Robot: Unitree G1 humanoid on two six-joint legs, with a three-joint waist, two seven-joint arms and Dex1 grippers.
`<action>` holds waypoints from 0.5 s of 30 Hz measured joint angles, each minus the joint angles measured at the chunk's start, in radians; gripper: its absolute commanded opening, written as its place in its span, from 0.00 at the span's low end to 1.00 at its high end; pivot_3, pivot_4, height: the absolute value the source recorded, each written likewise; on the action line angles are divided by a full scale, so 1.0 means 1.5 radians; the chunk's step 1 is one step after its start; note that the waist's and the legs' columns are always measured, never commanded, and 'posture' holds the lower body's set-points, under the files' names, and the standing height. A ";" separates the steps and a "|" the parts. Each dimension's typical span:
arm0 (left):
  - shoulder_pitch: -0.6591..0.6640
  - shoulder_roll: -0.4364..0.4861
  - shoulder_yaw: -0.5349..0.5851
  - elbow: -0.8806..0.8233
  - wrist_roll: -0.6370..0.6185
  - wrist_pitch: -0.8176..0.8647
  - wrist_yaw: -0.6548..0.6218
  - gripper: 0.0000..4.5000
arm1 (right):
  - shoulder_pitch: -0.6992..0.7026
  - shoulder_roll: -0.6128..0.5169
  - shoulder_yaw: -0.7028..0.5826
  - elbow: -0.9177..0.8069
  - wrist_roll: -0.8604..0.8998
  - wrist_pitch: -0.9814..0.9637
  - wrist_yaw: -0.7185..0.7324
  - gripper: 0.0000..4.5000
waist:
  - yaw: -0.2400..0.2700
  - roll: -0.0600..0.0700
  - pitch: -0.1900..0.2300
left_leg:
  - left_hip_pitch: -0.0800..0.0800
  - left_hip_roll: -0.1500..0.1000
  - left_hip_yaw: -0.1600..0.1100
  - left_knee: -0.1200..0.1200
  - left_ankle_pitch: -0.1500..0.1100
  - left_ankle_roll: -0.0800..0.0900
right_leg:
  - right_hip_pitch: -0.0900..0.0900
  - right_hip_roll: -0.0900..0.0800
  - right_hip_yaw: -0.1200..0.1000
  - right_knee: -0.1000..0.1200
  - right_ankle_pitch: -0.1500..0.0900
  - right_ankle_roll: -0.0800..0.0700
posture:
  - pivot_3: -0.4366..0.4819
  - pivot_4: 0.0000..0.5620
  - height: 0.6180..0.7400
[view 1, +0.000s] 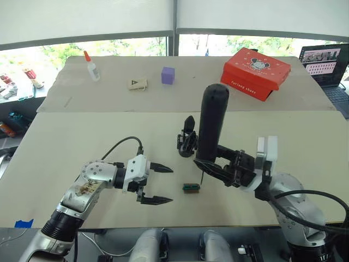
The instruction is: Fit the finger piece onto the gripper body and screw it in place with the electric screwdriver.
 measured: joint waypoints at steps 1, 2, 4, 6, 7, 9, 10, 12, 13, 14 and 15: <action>0.000 0.000 -0.001 0.003 0.004 -0.003 -0.001 1.00 | 0.001 0.000 0.002 0.002 -0.001 -0.005 0.000 0.43 | 0.000 0.000 0.000 | 0.000 0.000 0.000 0.000 0.000 0.000 | 0.000 0.000 0.000 0.000 0.000 0.000 | 0.48 0.27 1.00; 0.000 0.000 -0.001 0.007 0.004 -0.007 -0.003 1.00 | 0.001 0.000 0.005 0.003 -0.002 -0.008 0.000 0.43 | 0.000 0.000 0.000 | 0.000 0.000 0.000 0.000 0.000 0.000 | 0.000 0.000 0.000 0.000 0.000 0.000 | 0.48 0.27 1.00; 0.000 0.000 -0.001 0.009 0.004 -0.007 -0.004 1.00 | 0.001 0.000 0.012 0.003 -0.002 -0.011 0.000 0.43 | 0.000 0.000 0.000 | 0.000 0.000 0.000 0.000 0.000 0.000 | 0.000 0.000 0.000 0.000 0.000 0.000 | 0.48 0.27 1.00; 0.000 -0.002 -0.001 0.009 0.004 -0.007 -0.004 1.00 | 0.003 0.000 0.017 0.004 -0.002 -0.016 0.001 0.43 | 0.000 0.000 0.000 | 0.000 0.000 0.000 0.000 0.000 0.000 | 0.000 0.000 0.000 0.000 0.000 0.000 | 0.48 0.27 1.00; 0.000 -0.004 -0.001 0.009 0.005 -0.008 -0.003 1.00 | 0.005 0.001 0.018 0.006 -0.002 -0.020 0.001 0.43 | 0.000 0.000 0.000 | 0.000 0.000 0.000 0.000 0.000 0.000 | 0.000 0.000 0.000 0.000 0.000 0.000 | 0.48 0.27 1.00; 0.000 -0.011 -0.001 0.009 0.009 -0.010 0.003 1.00 | 0.006 0.002 0.018 0.010 -0.004 -0.025 0.000 0.43 | 0.000 0.000 0.000 | 0.000 0.000 0.000 0.000 0.000 0.000 | 0.000 0.000 0.000 0.000 0.000 0.000 | 0.48 0.27 1.00; 0.000 -0.013 -0.001 0.009 0.009 -0.010 0.006 1.00 | 0.007 0.003 0.019 0.011 -0.006 -0.026 -0.001 0.43 | 0.000 0.000 0.000 | 0.000 0.000 0.000 0.000 0.000 0.000 | 0.000 0.000 0.000 0.000 0.000 0.000 | 0.48 0.27 1.00; 0.000 -0.017 0.001 0.009 0.007 -0.006 0.013 1.00 | 0.011 0.004 0.020 0.011 -0.007 -0.033 -0.001 0.43 | 0.000 0.000 0.000 | 0.000 0.000 0.000 0.000 0.000 0.000 | 0.000 0.000 0.000 0.000 0.000 0.000 | 0.48 0.27 1.00; 0.000 -0.017 0.002 0.009 0.007 -0.005 0.015 1.00 | 0.013 0.004 0.020 0.011 -0.008 -0.035 -0.001 0.43 | 0.000 0.000 0.000 | 0.000 0.000 0.000 0.000 0.000 0.000 | 0.000 0.000 0.000 0.000 0.000 0.000 | 0.48 0.27 1.00; 0.000 -0.017 0.002 0.009 0.007 -0.005 0.016 1.00 | 0.018 0.004 0.020 0.011 -0.008 -0.036 -0.001 0.43 | 0.000 0.000 0.000 | 0.000 0.000 0.000 0.000 0.000 0.000 | 0.000 0.000 0.000 0.000 0.000 0.000 | 0.48 0.27 1.00; 0.001 -0.017 0.002 0.009 0.007 -0.005 0.016 1.00 | 0.020 0.004 0.021 0.011 -0.009 -0.036 -0.001 0.43 | 0.000 0.000 0.000 | 0.000 0.000 0.000 0.000 0.000 0.000 | 0.000 0.000 0.000 0.000 0.000 0.000 | 0.48 0.27 1.00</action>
